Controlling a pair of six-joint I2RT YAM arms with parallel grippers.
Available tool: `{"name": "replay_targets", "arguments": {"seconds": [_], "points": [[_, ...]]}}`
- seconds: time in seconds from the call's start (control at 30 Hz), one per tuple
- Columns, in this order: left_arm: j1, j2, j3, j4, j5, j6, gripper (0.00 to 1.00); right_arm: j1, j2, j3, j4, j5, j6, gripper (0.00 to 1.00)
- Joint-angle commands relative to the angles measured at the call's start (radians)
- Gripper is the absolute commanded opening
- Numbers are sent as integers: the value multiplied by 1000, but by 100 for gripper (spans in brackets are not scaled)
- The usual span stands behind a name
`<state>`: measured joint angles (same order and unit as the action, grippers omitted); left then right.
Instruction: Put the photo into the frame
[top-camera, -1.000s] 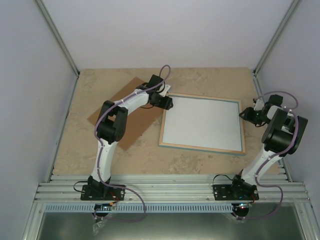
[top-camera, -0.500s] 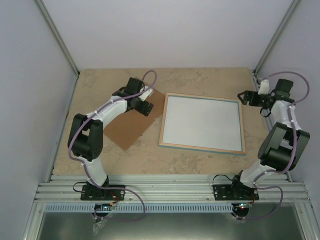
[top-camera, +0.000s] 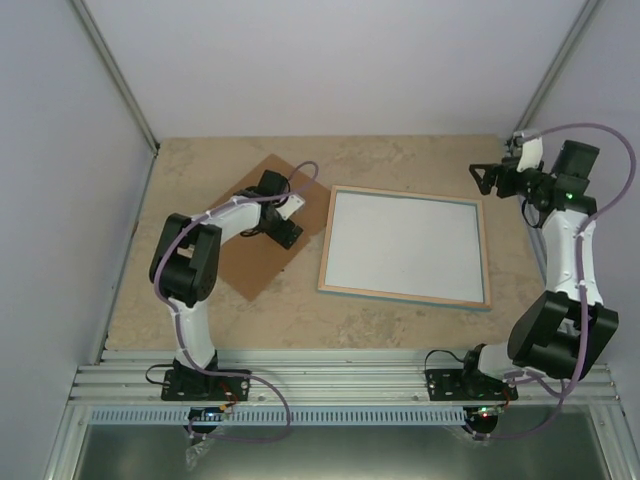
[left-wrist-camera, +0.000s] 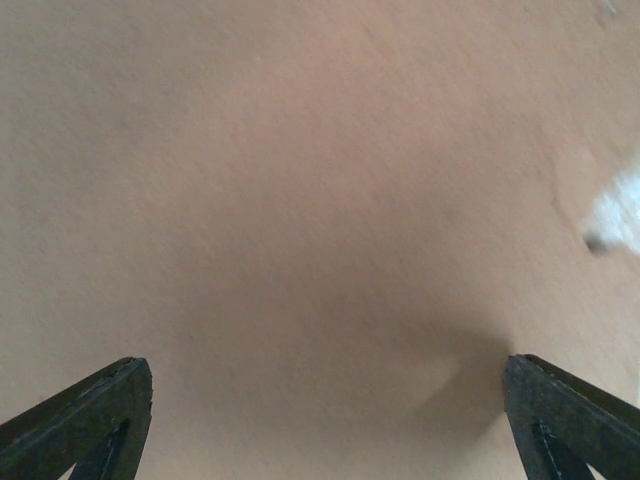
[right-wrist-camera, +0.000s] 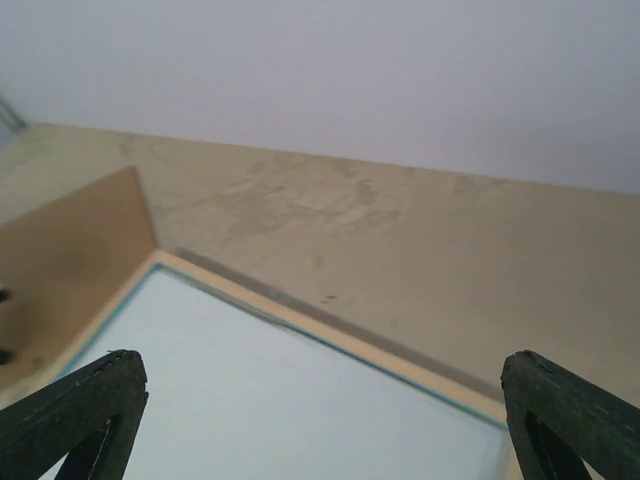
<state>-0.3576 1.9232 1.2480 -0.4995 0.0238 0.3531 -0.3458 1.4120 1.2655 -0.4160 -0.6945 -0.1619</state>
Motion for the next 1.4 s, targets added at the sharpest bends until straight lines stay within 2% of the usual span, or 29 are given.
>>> {"name": "replay_targets", "arguments": {"seconds": [0.0, 0.07, 0.17, 0.33, 0.47, 0.67, 0.8, 1.0, 1.17, 1.37], "points": [[46, 61, 79, -2, 21, -77, 99, 69, 24, 12, -61, -172, 149, 98], [88, 52, 117, -25, 82, -86, 99, 144, 27, -2, -50, -182, 221, 98], [159, 47, 182, -81, 161, -106, 99, 291, 9, -90, 58, -158, 365, 98], [272, 56, 235, -69, 169, -94, 99, 554, 58, -141, 192, -14, 496, 98], [367, 158, 372, -106, 224, -103, 99, 699, 198, -60, 141, 132, 583, 98], [462, 269, 512, -117, 255, -120, 99, 895, 462, 131, 69, 176, 616, 98], [483, 306, 544, -141, 267, -113, 99, 958, 620, 217, 81, 105, 730, 98], [484, 316, 510, -129, 246, -113, 99, 1054, 686, 226, 77, 219, 889, 98], [484, 338, 515, -121, 240, -110, 99, 1084, 785, 248, 47, 241, 1002, 98], [496, 343, 491, -192, 352, -66, 97, 1079, 890, 328, 25, 261, 980, 98]]}}
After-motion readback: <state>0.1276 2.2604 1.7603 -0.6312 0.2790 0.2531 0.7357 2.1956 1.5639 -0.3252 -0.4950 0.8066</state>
